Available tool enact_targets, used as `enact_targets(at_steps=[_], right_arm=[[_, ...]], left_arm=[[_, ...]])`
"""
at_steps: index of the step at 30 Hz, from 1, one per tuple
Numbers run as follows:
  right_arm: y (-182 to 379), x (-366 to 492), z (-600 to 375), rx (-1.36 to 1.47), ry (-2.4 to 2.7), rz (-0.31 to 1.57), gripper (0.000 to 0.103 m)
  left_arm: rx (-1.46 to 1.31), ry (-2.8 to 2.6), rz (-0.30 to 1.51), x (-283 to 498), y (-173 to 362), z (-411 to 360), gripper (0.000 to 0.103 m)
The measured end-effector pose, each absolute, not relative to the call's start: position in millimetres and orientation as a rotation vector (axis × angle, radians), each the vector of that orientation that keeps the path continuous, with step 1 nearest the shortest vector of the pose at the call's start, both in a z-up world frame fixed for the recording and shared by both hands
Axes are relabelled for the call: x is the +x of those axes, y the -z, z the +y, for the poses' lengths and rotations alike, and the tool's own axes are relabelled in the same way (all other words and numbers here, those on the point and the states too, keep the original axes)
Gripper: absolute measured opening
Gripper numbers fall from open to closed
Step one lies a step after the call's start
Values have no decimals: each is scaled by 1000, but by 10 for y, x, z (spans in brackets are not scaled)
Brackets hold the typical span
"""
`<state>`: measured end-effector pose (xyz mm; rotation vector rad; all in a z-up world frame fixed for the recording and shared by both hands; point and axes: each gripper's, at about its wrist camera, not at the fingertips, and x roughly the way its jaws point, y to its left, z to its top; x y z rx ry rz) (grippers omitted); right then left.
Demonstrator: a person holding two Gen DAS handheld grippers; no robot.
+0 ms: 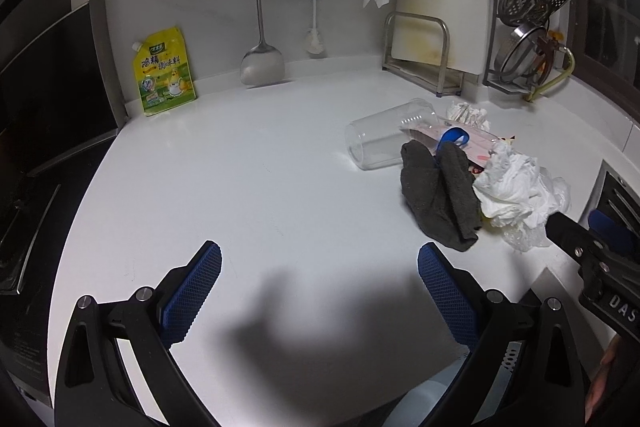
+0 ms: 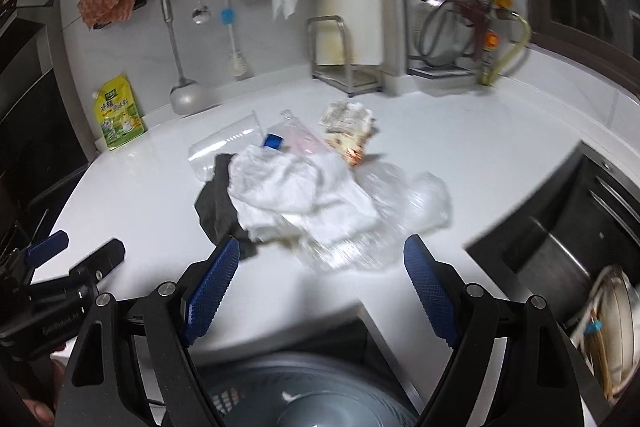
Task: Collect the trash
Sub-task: 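Grasp the white tissue with the right tool while the left tool grasps the dark grey cloth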
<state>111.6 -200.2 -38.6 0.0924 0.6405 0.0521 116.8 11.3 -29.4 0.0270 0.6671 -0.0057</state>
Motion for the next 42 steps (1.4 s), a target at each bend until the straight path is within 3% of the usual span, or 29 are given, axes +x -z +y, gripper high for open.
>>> enact_targets(at_steps=[17,20,24,28,42], right_arm=[[512,1753,-1646,-24,-67,669,80],[516,1752,-1598,-48,-74,659,63],[535,1763,-1593,-50,-97,677,31],[493,1711,-1674,-11,-121,668,15],[136,1239,-2290,118,-86,555,12]], left_arm=[[8,18,709,1438,458,165,97],[-6,25,712,1455,463,159,97],[-5,38,711,1468,449,114,97],[-9,50,709,1464,434,59,97],[-39,143,728,1638,399,-361,97]])
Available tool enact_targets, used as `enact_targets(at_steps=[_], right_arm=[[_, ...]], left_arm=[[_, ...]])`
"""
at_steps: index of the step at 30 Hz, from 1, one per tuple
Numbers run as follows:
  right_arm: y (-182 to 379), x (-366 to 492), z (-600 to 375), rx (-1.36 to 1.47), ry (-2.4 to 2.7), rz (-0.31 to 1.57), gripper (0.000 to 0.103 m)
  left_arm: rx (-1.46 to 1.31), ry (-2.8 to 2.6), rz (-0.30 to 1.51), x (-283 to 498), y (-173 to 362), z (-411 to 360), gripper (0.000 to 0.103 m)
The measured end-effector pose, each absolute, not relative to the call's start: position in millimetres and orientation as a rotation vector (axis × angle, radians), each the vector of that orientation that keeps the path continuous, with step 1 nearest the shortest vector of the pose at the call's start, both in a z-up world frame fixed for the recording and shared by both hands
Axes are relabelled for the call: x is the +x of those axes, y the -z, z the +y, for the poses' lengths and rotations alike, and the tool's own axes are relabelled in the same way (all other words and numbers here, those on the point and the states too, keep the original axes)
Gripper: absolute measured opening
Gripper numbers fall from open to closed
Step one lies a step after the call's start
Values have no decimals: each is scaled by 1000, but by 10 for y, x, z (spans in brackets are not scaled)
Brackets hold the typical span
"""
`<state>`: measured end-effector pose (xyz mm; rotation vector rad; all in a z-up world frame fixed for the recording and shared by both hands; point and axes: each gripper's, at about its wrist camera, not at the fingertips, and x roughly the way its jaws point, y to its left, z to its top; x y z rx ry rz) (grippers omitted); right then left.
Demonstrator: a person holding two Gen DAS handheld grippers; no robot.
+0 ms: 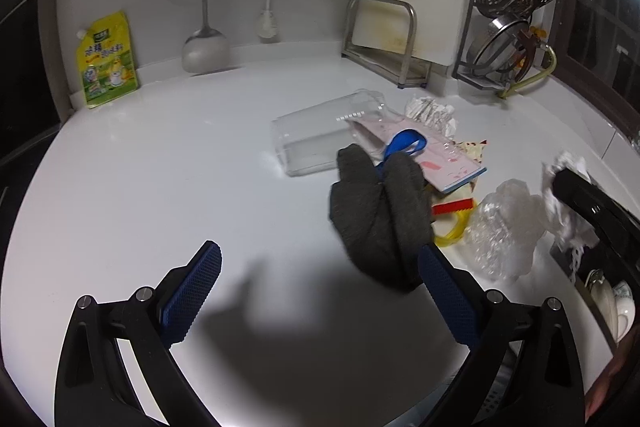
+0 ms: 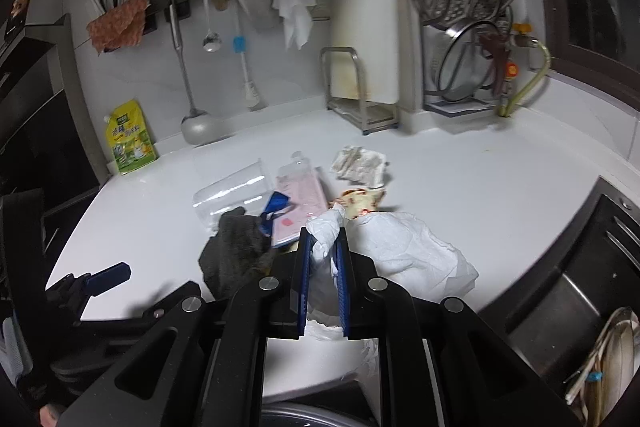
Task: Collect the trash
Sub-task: 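Grasp the white tissue with the right tool while the left tool grasps the dark grey cloth, then carry the tissue and grey cloth over the grey bin with both tools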
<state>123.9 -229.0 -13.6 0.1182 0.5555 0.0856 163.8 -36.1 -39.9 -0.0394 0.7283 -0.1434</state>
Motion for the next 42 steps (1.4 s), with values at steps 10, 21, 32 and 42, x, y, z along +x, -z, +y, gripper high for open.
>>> enact_targets(at_steps=[10,21,32,42], right_arm=[[249,1032,-2587,167,-57,561,12],[334,983,-2615,201,-72,573,12],[338,831,-2623,219,-56,575,12],[319,393,-2506,227,-42,580,12]], left_arm=[[-19,143,746,1950,487,-669,97],[-2,204,773,2013,585,-746,38],[-54,225,710,1792,272,-411,12],[-26,261,666,1160,92,-248,12]])
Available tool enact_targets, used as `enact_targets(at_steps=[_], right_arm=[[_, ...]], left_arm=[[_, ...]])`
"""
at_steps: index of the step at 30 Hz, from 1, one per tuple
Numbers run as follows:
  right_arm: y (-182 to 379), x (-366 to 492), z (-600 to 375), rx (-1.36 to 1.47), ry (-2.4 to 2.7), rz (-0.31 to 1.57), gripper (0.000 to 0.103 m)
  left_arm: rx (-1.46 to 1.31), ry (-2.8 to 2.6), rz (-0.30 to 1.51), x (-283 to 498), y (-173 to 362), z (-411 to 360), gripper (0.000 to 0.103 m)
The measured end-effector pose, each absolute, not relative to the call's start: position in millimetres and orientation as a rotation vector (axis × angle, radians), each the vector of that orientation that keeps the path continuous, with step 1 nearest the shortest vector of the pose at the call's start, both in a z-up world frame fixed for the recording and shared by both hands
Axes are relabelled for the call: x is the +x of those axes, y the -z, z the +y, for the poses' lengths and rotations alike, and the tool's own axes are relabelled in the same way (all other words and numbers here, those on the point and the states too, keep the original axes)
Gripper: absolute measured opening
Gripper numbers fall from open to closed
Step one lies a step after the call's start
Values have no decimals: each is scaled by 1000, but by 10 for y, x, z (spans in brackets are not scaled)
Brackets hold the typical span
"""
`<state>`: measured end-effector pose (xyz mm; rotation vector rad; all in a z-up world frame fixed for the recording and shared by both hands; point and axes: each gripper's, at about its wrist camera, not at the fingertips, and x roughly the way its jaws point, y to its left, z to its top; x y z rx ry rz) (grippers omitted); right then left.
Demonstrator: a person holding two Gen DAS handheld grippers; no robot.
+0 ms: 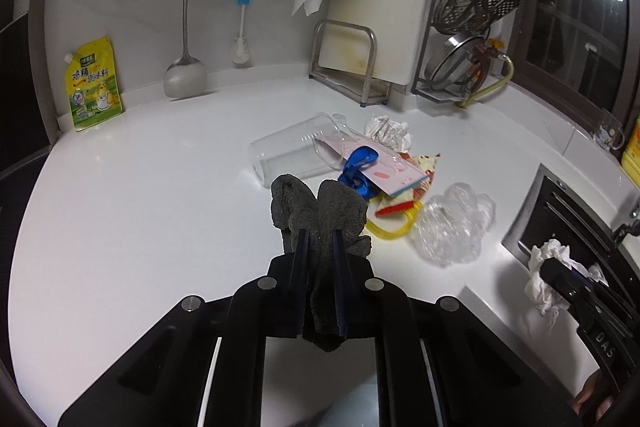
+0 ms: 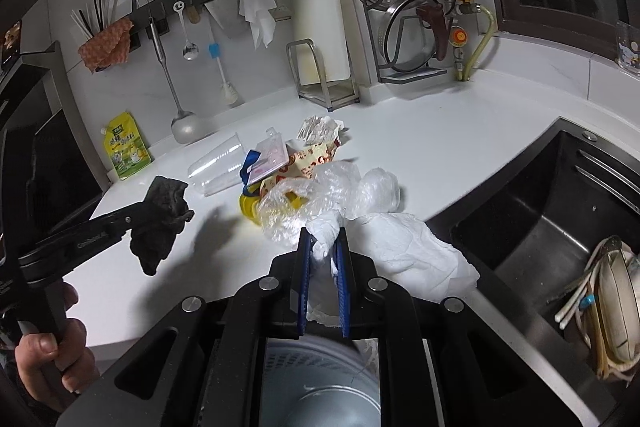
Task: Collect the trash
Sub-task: 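Carry the tissue and grey cloth over the grey bin with both tools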
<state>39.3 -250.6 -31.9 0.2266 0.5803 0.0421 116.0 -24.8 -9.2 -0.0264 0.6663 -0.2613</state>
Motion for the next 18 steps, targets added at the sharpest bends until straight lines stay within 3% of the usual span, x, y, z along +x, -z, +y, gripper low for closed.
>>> enact_targets(at_steps=[18], right_arm=[[614,-558,-2267,240,-50,654,12]], left_arm=[[39,390,723,-59,413,-391,12]])
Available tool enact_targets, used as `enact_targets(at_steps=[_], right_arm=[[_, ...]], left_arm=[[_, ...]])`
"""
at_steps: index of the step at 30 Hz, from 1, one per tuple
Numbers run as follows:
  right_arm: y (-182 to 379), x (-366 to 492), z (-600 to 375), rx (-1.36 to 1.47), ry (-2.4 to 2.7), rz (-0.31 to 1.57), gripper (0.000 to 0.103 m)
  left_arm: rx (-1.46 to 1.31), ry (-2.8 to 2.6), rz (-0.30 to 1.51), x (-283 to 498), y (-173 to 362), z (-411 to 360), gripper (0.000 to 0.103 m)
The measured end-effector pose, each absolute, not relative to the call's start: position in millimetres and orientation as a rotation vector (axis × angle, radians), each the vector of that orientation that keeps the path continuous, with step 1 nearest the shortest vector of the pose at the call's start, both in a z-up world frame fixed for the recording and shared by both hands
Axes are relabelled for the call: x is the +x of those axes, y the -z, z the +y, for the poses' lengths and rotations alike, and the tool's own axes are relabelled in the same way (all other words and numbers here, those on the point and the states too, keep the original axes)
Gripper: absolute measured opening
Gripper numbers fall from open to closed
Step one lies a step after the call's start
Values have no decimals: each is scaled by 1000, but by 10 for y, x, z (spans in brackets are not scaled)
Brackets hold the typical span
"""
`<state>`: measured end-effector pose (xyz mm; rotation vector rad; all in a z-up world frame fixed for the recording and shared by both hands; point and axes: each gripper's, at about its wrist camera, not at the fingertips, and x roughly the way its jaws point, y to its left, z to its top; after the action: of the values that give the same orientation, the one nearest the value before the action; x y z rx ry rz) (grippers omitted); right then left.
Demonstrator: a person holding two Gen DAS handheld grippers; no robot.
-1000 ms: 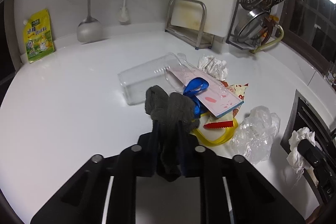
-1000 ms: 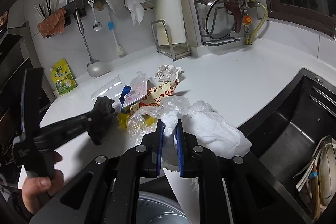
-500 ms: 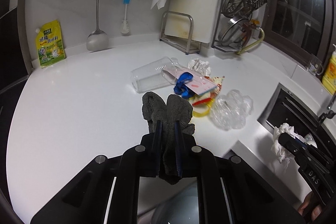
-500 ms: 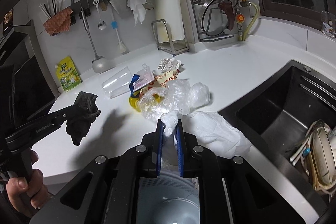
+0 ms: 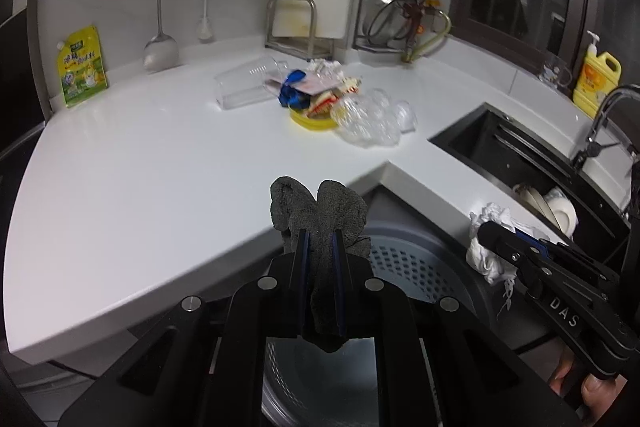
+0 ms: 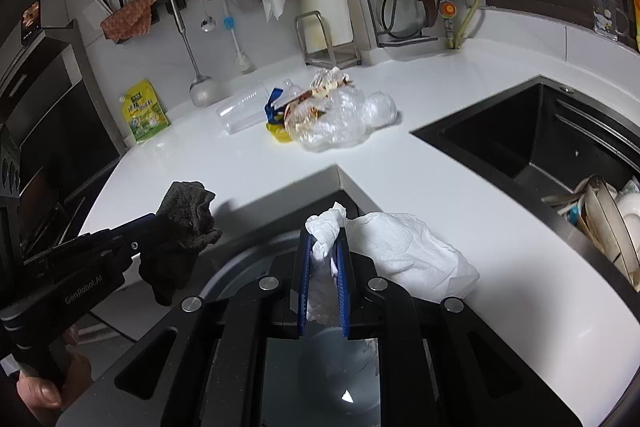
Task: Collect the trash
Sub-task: 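Carry the tissue and grey cloth over the grey bin with both tools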
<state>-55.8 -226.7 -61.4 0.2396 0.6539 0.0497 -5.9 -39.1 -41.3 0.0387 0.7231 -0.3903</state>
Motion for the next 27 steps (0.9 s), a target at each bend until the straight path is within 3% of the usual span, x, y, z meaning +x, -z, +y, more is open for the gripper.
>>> enact_targets(at_steps=[27], right_arm=[[1099,-819,-2120,231,-84,781,12]], left_arm=[[63,441,850,-363,879,-476,12]])
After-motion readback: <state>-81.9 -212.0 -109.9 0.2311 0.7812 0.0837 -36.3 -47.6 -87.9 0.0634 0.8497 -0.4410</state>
